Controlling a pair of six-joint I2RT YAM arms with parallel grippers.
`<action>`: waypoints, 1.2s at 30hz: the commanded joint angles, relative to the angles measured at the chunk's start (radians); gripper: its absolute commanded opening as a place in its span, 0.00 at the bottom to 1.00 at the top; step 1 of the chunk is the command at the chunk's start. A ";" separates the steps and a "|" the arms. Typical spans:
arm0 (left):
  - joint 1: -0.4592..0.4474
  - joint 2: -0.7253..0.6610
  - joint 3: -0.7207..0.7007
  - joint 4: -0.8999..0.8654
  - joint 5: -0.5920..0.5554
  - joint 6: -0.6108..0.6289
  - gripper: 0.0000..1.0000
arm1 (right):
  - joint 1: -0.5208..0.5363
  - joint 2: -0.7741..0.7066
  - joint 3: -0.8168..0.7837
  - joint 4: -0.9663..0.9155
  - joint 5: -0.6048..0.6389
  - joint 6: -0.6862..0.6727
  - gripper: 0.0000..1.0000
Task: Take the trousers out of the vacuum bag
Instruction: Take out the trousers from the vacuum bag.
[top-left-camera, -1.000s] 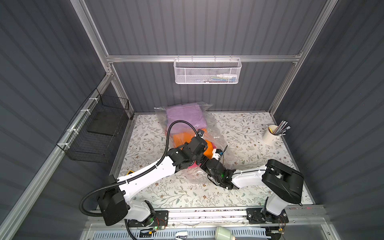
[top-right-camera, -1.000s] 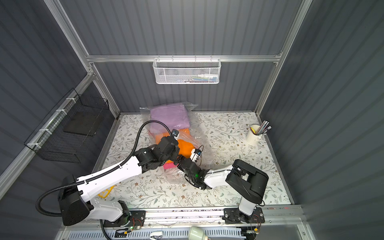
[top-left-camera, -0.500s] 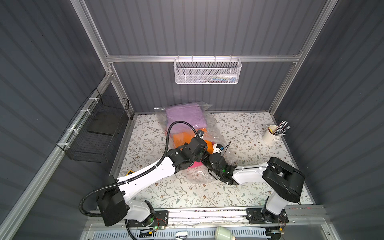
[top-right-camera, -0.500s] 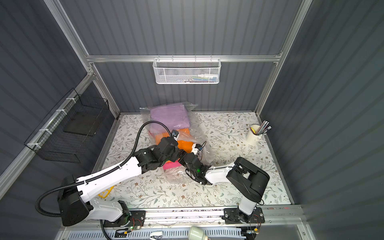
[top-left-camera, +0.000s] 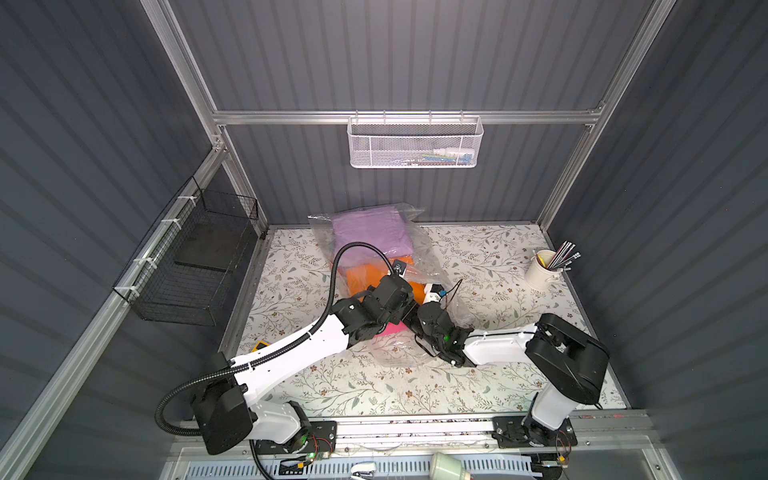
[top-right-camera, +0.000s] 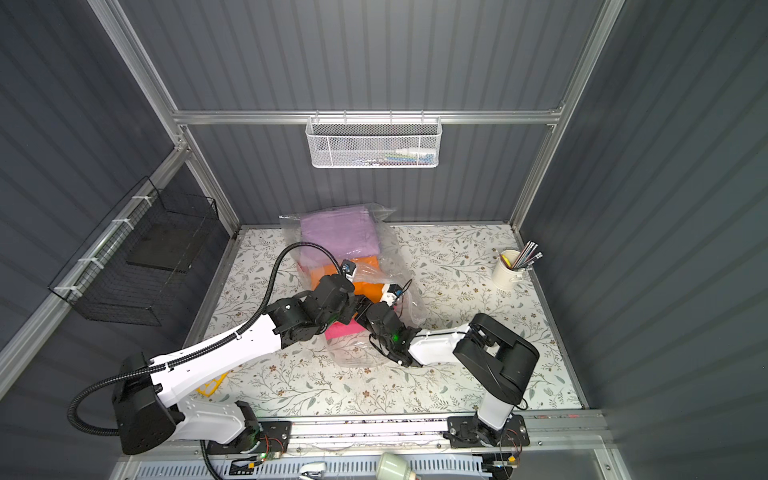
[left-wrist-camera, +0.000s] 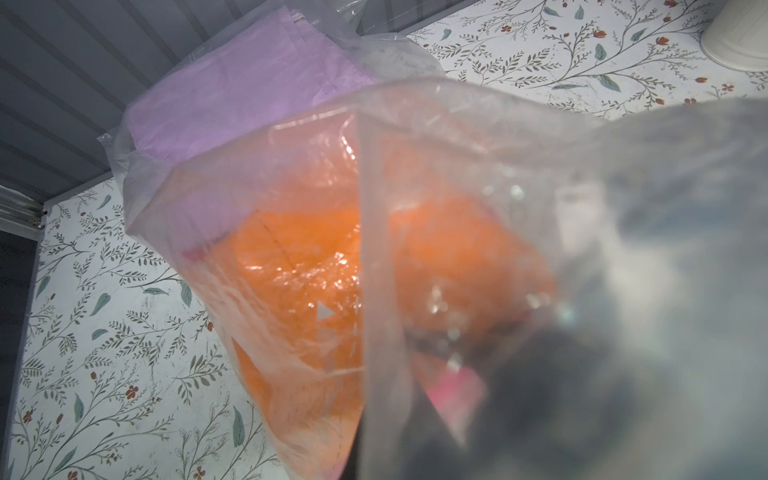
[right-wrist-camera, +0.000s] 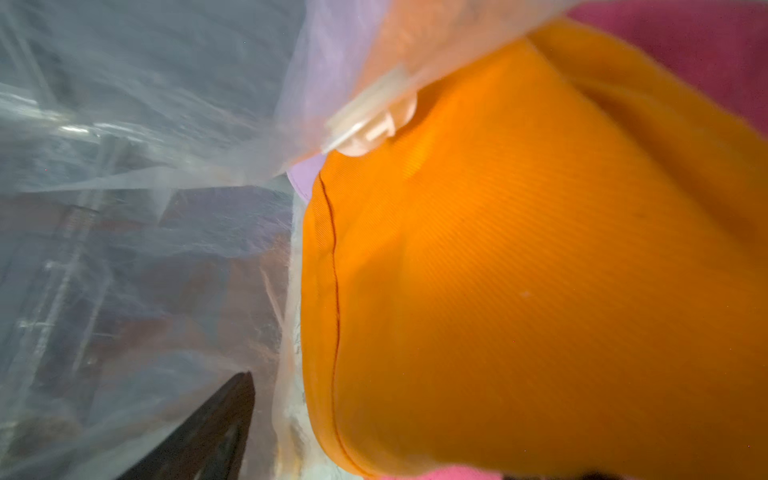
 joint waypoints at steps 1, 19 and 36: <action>-0.002 -0.044 -0.001 0.018 -0.004 -0.021 0.00 | -0.008 0.039 0.014 0.040 0.002 0.040 0.87; -0.002 -0.061 -0.002 0.015 -0.005 -0.031 0.00 | -0.058 -0.001 0.131 0.032 -0.040 -0.080 0.68; -0.002 -0.067 0.005 0.010 -0.009 -0.035 0.00 | -0.038 0.105 0.057 -0.055 -0.034 0.112 0.89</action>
